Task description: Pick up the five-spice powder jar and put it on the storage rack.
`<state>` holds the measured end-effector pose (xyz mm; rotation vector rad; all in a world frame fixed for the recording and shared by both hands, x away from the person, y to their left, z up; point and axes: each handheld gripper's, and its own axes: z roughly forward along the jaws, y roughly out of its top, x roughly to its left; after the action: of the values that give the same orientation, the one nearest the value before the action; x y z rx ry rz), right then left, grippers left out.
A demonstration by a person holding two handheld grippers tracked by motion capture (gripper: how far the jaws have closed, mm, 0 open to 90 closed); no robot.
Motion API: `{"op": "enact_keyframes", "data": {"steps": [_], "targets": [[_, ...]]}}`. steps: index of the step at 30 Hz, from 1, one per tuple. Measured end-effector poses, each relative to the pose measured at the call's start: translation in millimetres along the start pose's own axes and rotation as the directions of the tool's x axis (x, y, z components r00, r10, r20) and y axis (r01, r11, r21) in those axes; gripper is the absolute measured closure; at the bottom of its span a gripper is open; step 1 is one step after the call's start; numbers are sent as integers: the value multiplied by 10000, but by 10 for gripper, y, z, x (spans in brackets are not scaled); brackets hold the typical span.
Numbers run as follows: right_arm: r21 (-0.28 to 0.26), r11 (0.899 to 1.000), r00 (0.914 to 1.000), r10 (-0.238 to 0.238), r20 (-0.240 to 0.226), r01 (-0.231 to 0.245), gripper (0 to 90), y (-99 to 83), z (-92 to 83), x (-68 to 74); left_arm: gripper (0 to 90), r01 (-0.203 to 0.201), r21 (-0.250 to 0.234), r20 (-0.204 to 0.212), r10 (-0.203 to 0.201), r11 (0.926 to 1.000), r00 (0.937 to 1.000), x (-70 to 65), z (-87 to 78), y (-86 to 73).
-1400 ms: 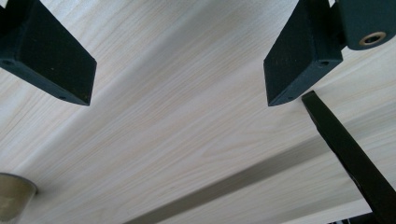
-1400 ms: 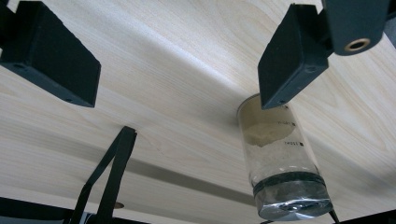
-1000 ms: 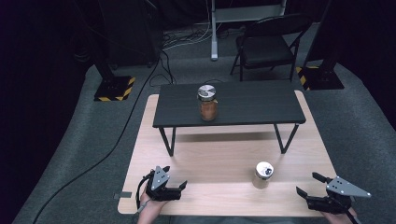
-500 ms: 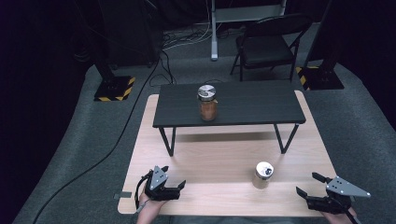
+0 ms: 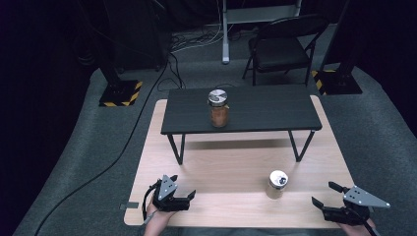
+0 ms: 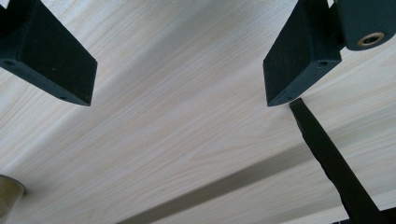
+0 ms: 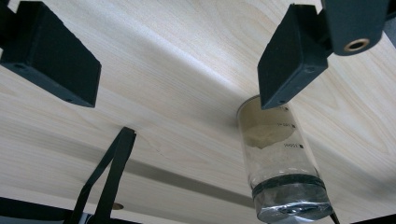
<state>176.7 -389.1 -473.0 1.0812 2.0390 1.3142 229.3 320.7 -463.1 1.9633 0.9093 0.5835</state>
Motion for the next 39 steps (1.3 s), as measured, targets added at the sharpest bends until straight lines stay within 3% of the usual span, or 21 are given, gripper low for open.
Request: {"op": "enact_keyframes", "data": {"steps": [39], "targets": [[4, 10000, 10000, -7, -14, 7, 121, 2, -2, 0, 92, 39, -23, 26, -39, 10000, 10000, 5, -8, -8]]}}
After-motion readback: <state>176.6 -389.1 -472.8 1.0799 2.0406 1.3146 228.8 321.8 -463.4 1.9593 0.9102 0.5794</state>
